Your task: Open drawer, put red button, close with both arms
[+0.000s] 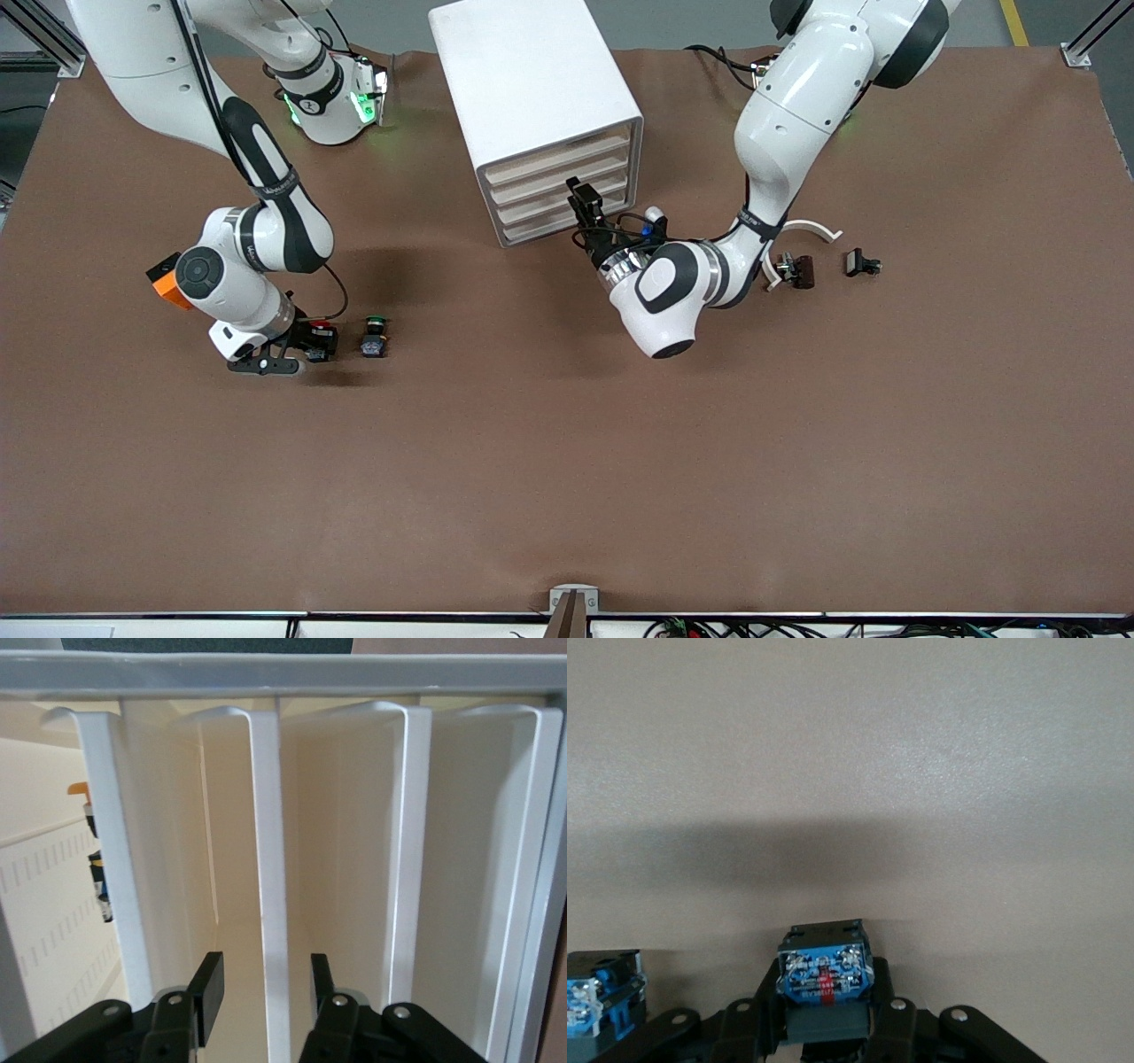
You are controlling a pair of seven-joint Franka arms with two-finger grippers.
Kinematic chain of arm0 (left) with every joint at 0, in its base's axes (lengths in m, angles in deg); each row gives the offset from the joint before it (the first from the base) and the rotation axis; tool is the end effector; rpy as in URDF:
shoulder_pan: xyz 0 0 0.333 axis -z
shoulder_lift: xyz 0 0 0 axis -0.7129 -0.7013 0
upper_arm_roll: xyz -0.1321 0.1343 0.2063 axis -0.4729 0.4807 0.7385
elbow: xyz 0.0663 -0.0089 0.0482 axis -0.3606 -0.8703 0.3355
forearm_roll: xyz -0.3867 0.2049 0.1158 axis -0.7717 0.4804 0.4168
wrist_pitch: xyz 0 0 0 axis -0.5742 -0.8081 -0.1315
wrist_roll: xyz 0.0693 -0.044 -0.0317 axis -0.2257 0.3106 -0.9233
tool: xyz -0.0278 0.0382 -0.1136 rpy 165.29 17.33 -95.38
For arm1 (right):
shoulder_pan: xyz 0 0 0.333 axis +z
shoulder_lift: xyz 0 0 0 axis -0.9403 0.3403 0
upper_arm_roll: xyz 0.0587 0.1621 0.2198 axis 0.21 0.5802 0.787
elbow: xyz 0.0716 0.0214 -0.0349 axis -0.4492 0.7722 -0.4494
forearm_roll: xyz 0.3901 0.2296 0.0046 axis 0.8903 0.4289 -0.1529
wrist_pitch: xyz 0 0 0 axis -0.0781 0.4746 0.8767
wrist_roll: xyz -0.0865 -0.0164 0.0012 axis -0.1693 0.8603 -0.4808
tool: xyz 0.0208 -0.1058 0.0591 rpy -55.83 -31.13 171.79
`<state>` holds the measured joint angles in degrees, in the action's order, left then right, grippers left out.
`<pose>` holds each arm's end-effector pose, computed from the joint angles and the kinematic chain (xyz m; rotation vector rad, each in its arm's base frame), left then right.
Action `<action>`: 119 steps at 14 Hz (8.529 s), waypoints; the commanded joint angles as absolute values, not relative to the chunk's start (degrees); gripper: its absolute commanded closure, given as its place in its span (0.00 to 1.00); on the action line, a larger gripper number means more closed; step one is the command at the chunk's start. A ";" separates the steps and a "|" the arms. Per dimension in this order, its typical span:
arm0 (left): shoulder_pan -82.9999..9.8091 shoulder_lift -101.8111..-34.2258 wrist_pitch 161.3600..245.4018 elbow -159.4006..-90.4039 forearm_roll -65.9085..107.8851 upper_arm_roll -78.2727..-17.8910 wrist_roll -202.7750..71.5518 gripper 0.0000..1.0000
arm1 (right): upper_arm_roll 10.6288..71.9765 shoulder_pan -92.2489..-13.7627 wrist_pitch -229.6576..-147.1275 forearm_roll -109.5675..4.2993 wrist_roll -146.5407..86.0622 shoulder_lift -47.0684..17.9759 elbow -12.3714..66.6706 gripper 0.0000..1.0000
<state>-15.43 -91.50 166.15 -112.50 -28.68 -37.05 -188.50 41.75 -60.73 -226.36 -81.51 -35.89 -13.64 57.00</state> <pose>0.4357 -0.4713 0.1079 -1.0645 -1.6523 1.4415 0.5538 0.0340 0.0720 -3.1128 0.0810 -0.0107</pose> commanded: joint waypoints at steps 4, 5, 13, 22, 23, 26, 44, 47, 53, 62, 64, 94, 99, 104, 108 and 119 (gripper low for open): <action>-13.57 -92.41 165.41 -111.85 -30.75 -36.96 -190.38 0.83 | 41.30 -60.61 -225.97 -80.78 -35.36 -16.73 57.68 1.00; -13.48 -92.58 165.41 -111.76 -31.01 -36.96 -191.51 0.89 | 41.22 -60.79 -223.62 -80.78 -35.36 -17.52 56.98 1.00; -15.23 -93.19 166.02 -111.06 -31.28 -35.56 -191.96 1.00 | 40.95 -63.69 -195.24 -80.87 -38.25 -20.34 40.73 1.00; -19.89 -95.04 166.29 -106.67 -31.02 -35.21 -188.19 1.00 | 41.57 -53.69 -169.65 -80.78 -76.27 -27.38 26.58 1.00; -20.24 -95.04 166.29 -106.23 -30.93 -34.68 -188.18 1.00 | 41.57 -51.41 -168.93 -80.78 -82.15 -27.38 25.43 1.00; -20.94 -94.96 166.29 -105.96 -30.93 -33.71 -186.69 1.00 | 41.57 -45.43 -168.83 -80.52 -96.57 -27.20 23.49 1.00; -32.81 -91.10 165.85 -94.19 -28.74 -32.84 -174.77 0.00 | 41.48 -14.21 -184.21 -81.83 -156.98 -15.96 20.60 1.00; -34.39 -87.85 165.85 -94.18 -22.17 -31.25 -160.99 0.00 | 41.48 -10.96 -184.22 -82.45 -163.75 -12.18 17.00 1.00; -33.87 -78.63 165.93 -94.10 -0.74 -31.25 -142.07 0.00 | 41.39 -9.11 -186.76 -82.80 -169.38 -8.13 14.70 1.00; -32.02 -69.74 167.16 -95.50 18.38 -33.01 -113.75 0.00 | 41.48 -7.88 -189.23 -83.24 -171.15 -5.58 14.52 1.00; -31.93 -69.38 169.70 -95.85 18.55 -34.40 -113.04 0.00 | 41.48 -7.88 -189.14 -83.41 -170.54 -5.58 14.52 0.01; -8.64 -71.14 203.20 -121.17 23.24 -41.00 -120.60 0.00 | 40.69 -53.91 -146.16 -87.37 -43.04 -16.74 0.11 0.00; -7.33 -71.22 202.85 -121.17 20.14 -42.15 -120.60 0.00 | 40.34 -61.13 -142.92 -91.32 -30.36 -17.80 0.11 0.00; -7.33 -71.93 201.97 -121.34 16.10 -45.66 -120.60 0.00 | 40.42 -64.65 -142.82 -90.80 -26.84 -17.80 0.11 0.00; -7.33 -72.89 201.53 -121.34 14.17 -47.42 -120.60 0.00 | 40.42 -66.05 -142.73 -90.71 -27.71 -18.06 0.11 0.00; -18.28 -71.58 191.89 -114.78 16.25 -46.46 -120.16 0.00 | 40.51 -68.17 -142.03 -90.18 -27.63 -21.31 -1.56 0.00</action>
<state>-13.21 -72.46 196.89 -118.66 13.45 -46.25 -120.30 39.47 -66.89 -142.63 -90.21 -27.85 -20.57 -1.40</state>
